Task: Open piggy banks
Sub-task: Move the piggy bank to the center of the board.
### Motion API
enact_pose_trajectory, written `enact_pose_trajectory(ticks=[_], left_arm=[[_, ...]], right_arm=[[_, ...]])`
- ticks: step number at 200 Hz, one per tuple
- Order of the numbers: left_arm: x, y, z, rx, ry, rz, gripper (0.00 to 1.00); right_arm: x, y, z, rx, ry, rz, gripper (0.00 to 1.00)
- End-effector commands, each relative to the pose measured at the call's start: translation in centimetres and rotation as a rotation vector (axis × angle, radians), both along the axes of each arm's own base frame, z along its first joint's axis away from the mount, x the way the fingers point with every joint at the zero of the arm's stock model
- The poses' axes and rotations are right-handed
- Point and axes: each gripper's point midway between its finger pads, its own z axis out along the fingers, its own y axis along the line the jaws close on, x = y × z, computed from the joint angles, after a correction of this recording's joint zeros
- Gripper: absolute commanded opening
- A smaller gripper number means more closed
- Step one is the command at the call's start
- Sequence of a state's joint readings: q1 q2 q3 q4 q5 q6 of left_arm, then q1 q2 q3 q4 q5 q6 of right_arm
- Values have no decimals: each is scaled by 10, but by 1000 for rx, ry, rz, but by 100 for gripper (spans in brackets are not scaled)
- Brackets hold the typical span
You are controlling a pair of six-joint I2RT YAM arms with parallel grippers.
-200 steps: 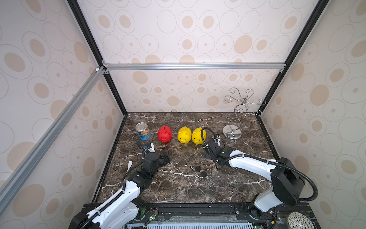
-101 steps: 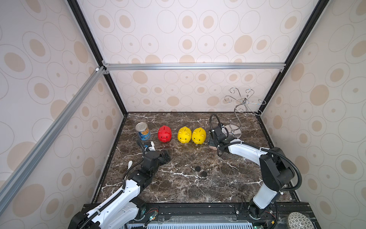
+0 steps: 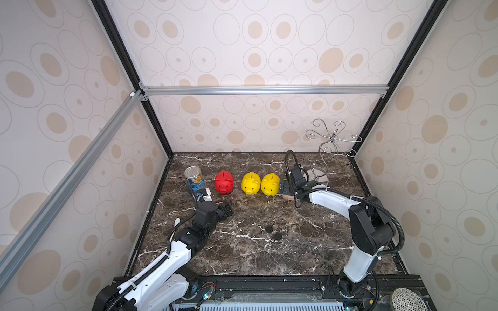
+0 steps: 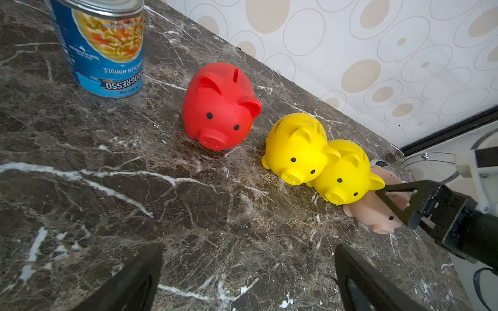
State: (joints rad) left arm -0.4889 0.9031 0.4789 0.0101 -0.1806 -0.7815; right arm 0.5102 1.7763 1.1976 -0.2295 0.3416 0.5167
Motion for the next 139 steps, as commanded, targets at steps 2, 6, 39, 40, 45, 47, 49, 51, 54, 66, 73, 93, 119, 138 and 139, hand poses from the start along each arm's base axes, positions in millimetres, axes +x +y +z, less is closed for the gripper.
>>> enact_pose_trajectory(ticks=[2,6,39,40,45,47,49,51,54,66,73,93,119,138,139], left_arm=[[5,-5,21,0,-30,-32,100],[4,-6,21,0,-29,-36,100],[0,-8,30,-13,-36,-57,100],[-1,-8,30,-13,-37,-57,100],[-2,-7,31,-17,-40,-57,100],[-2,-7,31,-18,-39,-57,100],[-2,-7,32,-20,-42,-56,100],[-3,-7,32,-22,-44,-54,100],[-3,-6,33,-24,-46,-51,100],[-5,-4,35,-31,-54,-43,100],[-5,-3,35,-32,-58,-38,100],[-6,0,38,-23,-60,-28,100],[-7,2,38,0,-56,-30,100],[-7,0,35,1,-47,-39,100],[-7,0,35,2,-45,-41,100]], right_arm=[[-3,2,35,-9,-29,66,100],[-6,1,36,-15,-18,70,100],[-33,11,76,-66,-97,143,99],[-34,13,78,-64,-101,150,99],[-39,24,85,-56,-122,189,95],[-40,30,88,-53,-133,207,94],[-42,36,90,-53,-141,227,92],[-43,42,94,-51,-158,245,90],[-44,50,98,-50,-173,269,87],[-50,84,103,-21,-182,361,77],[-50,102,102,15,-163,405,72],[-36,127,93,39,-133,432,69],[-11,158,88,47,-157,482,73],[3,175,78,25,-147,526,80],[4,177,78,26,-148,533,80]])
